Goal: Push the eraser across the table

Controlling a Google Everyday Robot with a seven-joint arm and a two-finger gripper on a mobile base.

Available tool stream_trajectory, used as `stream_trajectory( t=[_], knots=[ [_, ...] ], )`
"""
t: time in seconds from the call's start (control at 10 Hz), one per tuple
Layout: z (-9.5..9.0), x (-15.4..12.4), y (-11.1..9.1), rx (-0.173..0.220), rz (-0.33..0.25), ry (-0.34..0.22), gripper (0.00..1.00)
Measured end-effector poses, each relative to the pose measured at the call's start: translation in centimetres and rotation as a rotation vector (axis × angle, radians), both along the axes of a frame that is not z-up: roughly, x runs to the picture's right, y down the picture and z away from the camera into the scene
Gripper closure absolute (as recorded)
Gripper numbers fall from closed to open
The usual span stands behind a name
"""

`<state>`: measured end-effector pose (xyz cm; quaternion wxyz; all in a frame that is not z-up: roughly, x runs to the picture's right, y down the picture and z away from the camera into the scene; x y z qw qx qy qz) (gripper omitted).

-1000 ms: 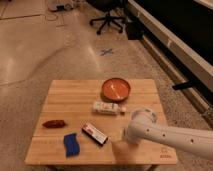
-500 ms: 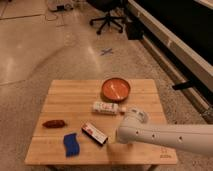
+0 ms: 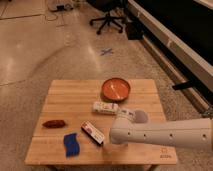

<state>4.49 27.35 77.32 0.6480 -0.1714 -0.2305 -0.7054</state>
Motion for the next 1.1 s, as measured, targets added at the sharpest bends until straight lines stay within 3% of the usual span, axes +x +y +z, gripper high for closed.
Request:
stream_trajectory(
  t=[1.1],
  knots=[
    [2.4, -4.4, -4.9, 0.068, -0.110, -0.010, 0.20]
  ],
)
